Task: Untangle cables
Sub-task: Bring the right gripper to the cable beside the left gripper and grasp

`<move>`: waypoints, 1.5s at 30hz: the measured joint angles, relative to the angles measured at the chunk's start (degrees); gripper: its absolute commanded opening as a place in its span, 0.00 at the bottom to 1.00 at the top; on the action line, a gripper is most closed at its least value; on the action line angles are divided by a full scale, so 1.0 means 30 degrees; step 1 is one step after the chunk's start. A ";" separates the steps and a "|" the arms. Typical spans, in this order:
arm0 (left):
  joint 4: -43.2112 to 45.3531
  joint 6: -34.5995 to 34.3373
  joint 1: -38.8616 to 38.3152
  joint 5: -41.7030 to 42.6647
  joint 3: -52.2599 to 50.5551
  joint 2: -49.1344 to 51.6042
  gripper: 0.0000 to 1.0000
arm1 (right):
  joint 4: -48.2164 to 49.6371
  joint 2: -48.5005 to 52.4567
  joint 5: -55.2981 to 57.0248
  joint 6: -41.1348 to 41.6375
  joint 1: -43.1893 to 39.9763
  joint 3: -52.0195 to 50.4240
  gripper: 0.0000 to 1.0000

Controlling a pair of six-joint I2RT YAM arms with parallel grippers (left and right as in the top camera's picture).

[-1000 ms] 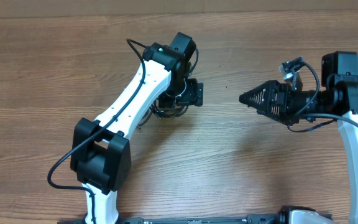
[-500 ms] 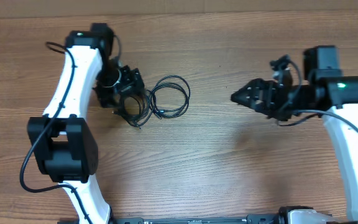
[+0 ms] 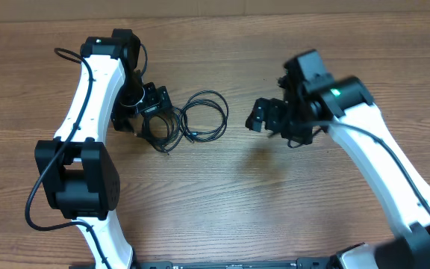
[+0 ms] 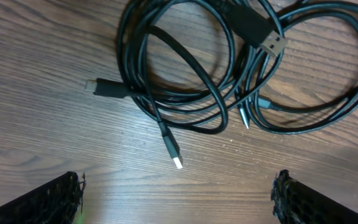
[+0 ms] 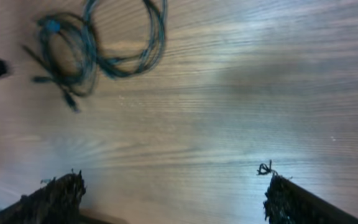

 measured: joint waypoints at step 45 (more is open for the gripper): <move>0.0095 0.0576 -0.1304 -0.0546 0.0007 0.0000 1.00 | 0.8007 0.8590 0.0627 0.5683 0.3351 0.0823 0.50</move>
